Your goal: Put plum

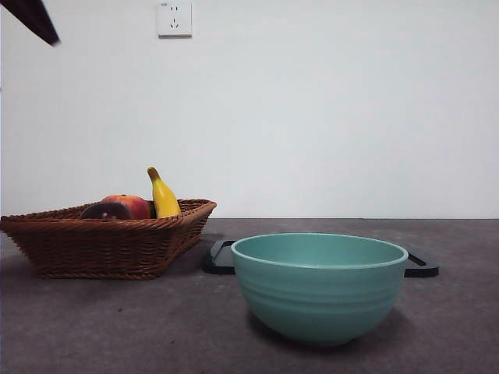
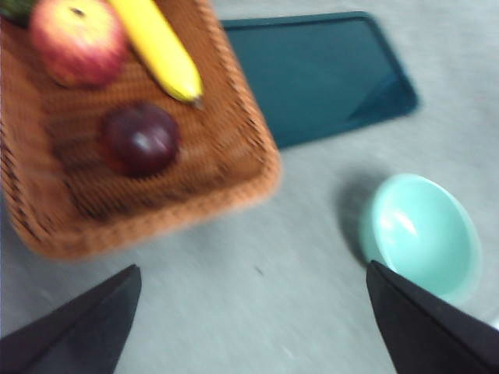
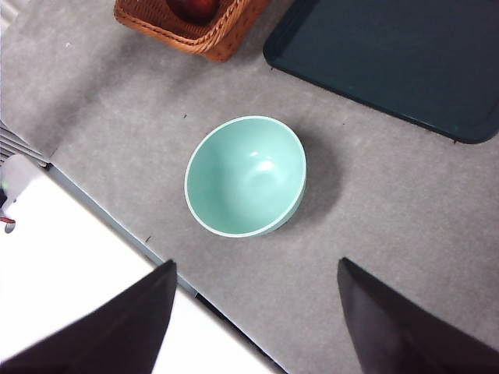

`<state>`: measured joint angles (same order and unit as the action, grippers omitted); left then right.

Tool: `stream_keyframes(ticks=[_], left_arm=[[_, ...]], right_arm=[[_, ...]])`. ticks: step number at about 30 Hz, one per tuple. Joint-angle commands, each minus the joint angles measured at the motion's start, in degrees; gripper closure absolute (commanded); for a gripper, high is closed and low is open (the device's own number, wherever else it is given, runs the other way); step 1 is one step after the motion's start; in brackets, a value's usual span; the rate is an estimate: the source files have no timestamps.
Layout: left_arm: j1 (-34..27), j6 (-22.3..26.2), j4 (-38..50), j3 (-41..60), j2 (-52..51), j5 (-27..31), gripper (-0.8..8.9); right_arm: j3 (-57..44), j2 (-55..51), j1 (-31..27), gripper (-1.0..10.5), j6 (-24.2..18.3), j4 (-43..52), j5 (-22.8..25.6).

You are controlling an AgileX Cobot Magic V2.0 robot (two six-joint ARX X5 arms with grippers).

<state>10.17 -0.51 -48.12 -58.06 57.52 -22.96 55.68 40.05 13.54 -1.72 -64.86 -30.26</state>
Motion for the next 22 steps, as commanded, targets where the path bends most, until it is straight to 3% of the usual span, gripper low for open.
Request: stream_keyframes(ticks=[1, 12, 22], left_arm=[[0.92, -0.17, 1.92, -3.85, 5.09, 2.43, 3.46], [3.69, 1.53, 4.46, -12.76, 22.95, 10.19, 3.46], [4.98, 2.95, 9.55, -13.51, 33.42, 14.43, 3.46]], right_arm=[[1.16, 0.33, 0.26, 6.2, -0.17, 0.83, -0.11], [1.16, 0.33, 0.26, 6.2, 0.31, 1.79, -0.07], [1.16, 0.31, 0.26, 6.2, 1.77, 1.36, 0.24]])
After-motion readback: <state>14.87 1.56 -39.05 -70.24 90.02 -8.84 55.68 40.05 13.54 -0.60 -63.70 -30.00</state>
